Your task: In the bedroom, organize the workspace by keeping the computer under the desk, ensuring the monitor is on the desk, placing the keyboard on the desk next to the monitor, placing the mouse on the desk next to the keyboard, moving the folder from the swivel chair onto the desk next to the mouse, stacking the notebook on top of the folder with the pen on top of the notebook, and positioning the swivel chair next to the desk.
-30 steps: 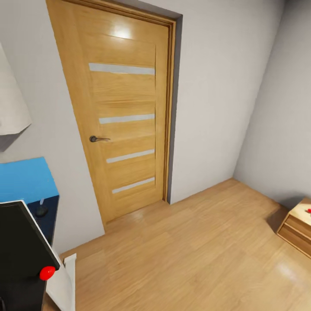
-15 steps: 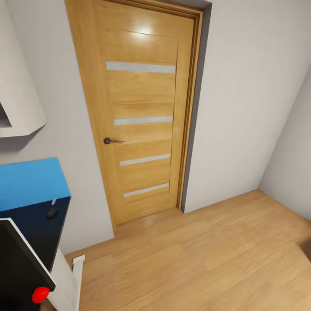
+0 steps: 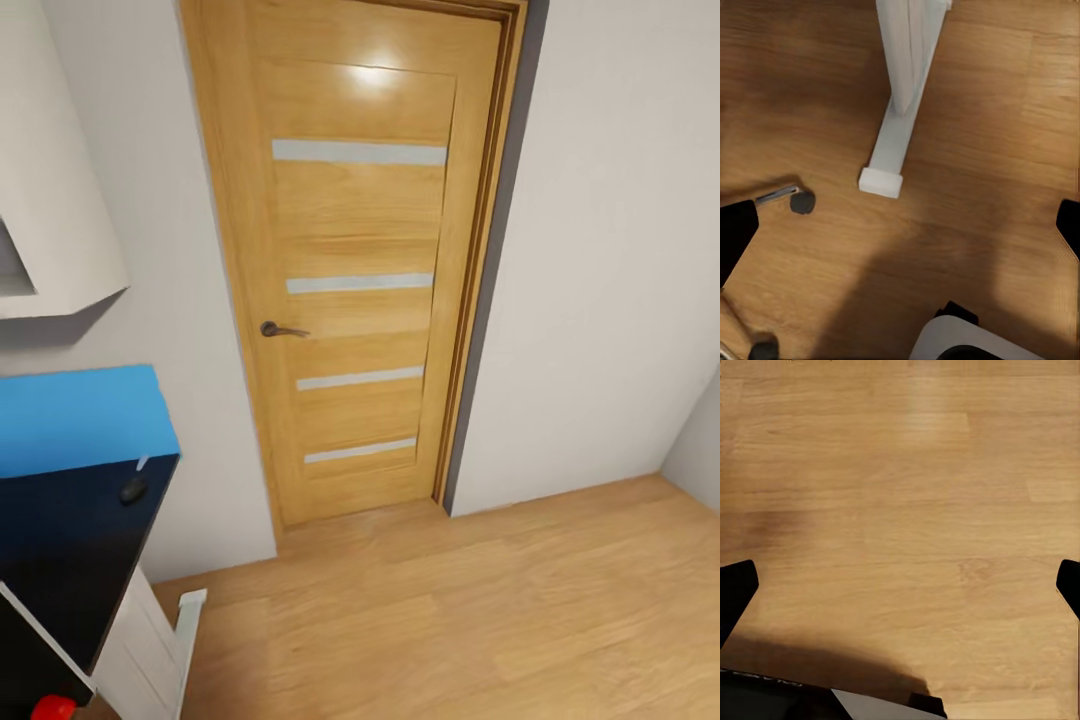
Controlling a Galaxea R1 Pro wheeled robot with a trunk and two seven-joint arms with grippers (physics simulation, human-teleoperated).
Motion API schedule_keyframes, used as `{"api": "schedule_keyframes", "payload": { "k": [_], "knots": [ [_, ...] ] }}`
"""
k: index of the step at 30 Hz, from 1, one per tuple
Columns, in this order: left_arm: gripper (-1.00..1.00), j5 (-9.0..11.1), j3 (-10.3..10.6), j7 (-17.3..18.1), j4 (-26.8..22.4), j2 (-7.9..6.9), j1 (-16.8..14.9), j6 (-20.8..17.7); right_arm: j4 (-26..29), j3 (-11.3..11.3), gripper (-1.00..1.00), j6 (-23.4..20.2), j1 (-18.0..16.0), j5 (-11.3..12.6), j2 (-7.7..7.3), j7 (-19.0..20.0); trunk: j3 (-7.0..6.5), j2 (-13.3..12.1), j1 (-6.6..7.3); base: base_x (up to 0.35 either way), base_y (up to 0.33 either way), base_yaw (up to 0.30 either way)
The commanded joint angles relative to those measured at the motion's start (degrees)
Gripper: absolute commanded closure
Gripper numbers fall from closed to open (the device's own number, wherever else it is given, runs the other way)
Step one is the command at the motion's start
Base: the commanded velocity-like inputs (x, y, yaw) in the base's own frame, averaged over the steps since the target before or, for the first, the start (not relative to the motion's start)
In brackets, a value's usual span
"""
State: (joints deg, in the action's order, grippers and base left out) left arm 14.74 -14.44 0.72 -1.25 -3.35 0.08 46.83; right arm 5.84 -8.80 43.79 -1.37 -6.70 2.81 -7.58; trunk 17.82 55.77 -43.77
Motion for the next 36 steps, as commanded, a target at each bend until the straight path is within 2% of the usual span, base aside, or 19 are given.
{"api": "schedule_keyframes", "payload": {
  "k": [1,12,14,15,18,26,36],
  "knots": [
    [-1.00,0.3,0.1,0.1,-0.1,0.01,0.0,0.1,0.0,-0.1,-1.00,0.1,0.0,-0.6,0.00,-0.6,0.06,0.0,-0.02,0.189,-0.289,0.274],
    [-1.00,0.3,0.1,0.1,-0.1,-0.03,0.0,0.0,0.0,-0.1,-1.00,0.1,0.0,-0.6,0.00,-0.6,0.06,0.0,-0.02,0.166,-0.295,0.274],
    [-1.00,0.3,0.2,0.1,-0.1,-0.06,0.0,-1.8,0.0,-0.1,-1.00,0.1,0.0,-0.6,0.00,-0.7,0.06,0.0,-0.02,0.056,-0.157,0.274],
    [-1.00,0.3,0.3,0.1,-0.1,-0.14,0.0,-5.3,0.0,-0.1,-1.00,0.1,0.0,-0.6,0.00,-0.7,0.06,0.0,-0.02,0.011,-0.032,0.273],
    [-1.00,0.3,0.3,0.1,-0.1,-0.16,0.0,-6.4,0.0,-0.1,-1.00,0.1,0.0,-0.6,0.02,-0.7,0.06,0.0,-0.02,0.005,-0.015,0.274],
    [-1.00,0.3,0.3,0.1,-0.2,-0.17,0.0,-6.8,0.0,-0.1,-1.00,0.1,0.0,-0.6,0.04,-0.7,0.06,0.0,-0.02,0.014,-0.002,0.274],
    [-1.00,0.2,0.3,0.1,-0.2,-0.17,0.0,-6.8,0.0,-0.1,-1.00,0.1,0.0,-0.5,0.01,-0.6,0.06,0.0,-0.02,0.284,-0.047,0.192]
  ]
}}
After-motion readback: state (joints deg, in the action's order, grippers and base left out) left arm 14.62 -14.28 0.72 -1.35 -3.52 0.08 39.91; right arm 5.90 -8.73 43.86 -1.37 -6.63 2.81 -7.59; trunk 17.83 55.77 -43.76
